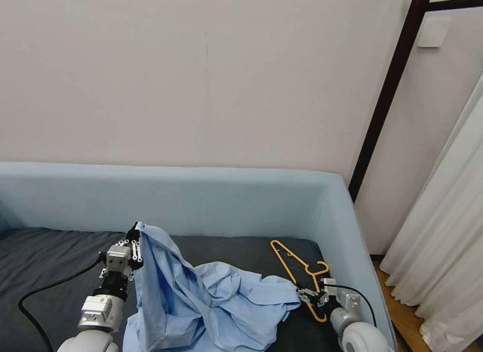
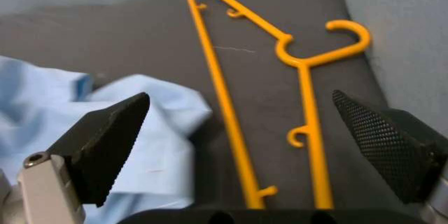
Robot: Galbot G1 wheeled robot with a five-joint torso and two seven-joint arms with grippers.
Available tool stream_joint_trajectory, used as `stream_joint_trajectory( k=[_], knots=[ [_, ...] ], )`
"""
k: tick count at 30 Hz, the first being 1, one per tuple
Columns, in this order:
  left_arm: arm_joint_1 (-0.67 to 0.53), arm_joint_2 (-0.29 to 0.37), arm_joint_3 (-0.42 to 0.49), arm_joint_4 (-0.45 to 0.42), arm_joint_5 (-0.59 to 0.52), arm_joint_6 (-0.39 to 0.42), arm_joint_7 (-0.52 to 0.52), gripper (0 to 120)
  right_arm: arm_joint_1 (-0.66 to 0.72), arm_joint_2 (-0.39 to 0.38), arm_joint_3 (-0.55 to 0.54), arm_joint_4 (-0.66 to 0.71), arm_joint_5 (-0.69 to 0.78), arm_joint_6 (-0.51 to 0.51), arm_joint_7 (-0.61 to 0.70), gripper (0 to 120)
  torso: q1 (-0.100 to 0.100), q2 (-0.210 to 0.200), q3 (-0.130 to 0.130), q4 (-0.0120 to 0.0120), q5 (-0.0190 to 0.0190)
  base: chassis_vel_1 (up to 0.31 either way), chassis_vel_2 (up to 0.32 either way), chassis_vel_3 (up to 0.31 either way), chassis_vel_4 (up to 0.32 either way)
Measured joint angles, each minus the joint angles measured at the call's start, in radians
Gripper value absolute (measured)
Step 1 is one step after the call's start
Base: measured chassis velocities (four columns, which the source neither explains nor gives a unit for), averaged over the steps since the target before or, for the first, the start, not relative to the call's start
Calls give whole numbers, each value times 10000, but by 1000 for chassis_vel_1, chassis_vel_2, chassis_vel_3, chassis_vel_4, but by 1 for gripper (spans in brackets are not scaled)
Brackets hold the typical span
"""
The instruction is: Pick up the clothes from the sofa and hang them on the clothes hanger.
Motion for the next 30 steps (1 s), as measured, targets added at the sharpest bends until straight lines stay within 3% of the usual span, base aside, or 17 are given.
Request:
stream_joint_trajectory(
  k=[11,16,21,30],
  knots=[
    [-91,187,105,22,-58,110,27,0,1298,881,162,-2773,-1133,-60,-628,100,0,0,0,3,1,0,0,0,0],
    [-93,266,79,-5,-118,106,20,0,966,736,216,-2554,-1782,-908,-488,100,0,0,1,-5,1,0,0,0,0],
    [-72,270,58,-45,-168,49,5,0,873,673,264,-2412,-1927,-1516,-446,100,0,0,0,3,1,0,0,0,0],
    [-18,256,36,-133,-169,12,-29,0,783,693,437,-2486,-1845,-1550,-472,96,0,0,0,3,2,0,0,0,0]
  ],
)
